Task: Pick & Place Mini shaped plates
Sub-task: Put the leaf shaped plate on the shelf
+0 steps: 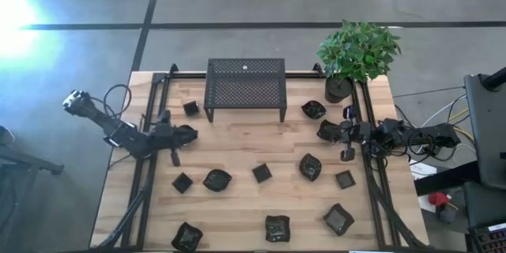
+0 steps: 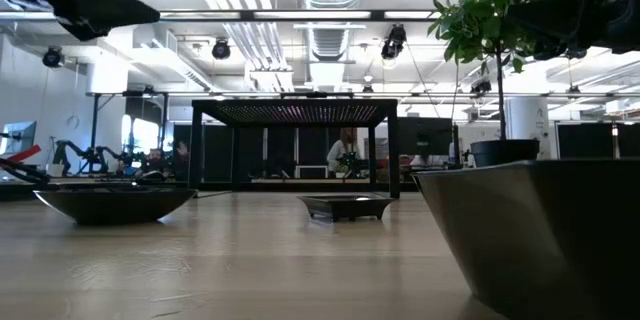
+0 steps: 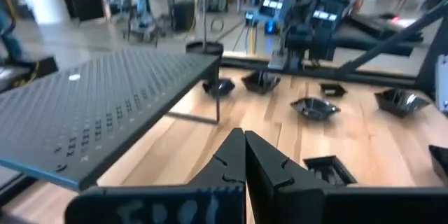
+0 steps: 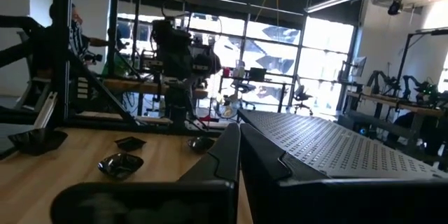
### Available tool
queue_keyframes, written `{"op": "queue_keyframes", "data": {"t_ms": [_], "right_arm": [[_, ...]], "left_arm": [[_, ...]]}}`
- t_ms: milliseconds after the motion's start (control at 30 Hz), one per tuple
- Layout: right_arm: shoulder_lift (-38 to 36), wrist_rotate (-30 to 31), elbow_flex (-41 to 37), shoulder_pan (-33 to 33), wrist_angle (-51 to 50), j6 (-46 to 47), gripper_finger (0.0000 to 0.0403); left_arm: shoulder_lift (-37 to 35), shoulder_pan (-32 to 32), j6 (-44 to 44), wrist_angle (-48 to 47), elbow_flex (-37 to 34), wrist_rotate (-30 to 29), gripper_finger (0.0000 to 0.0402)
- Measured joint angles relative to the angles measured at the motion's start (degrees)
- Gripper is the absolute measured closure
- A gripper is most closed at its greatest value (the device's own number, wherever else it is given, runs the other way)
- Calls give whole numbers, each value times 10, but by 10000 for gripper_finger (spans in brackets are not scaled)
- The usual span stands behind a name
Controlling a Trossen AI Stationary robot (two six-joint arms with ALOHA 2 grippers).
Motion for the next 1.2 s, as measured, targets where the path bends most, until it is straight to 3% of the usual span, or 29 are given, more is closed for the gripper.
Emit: {"op": "queue_keyframes", "data": {"t_ms": [300, 500, 867, 1200], "right_arm": [[0, 0, 0, 0, -2, 0, 394], [0, 0, 0, 0, -2, 0, 394], [0, -1, 0, 0, -2, 9, 394], [0, -1, 0, 0, -2, 10, 394]], "left_arm": [[125, 24, -205, -262, 135, -4, 402], [198, 78, -326, -373, 182, 71, 402], [273, 201, -376, -399, 191, 202, 391], [278, 258, -377, -399, 190, 228, 311]]}}
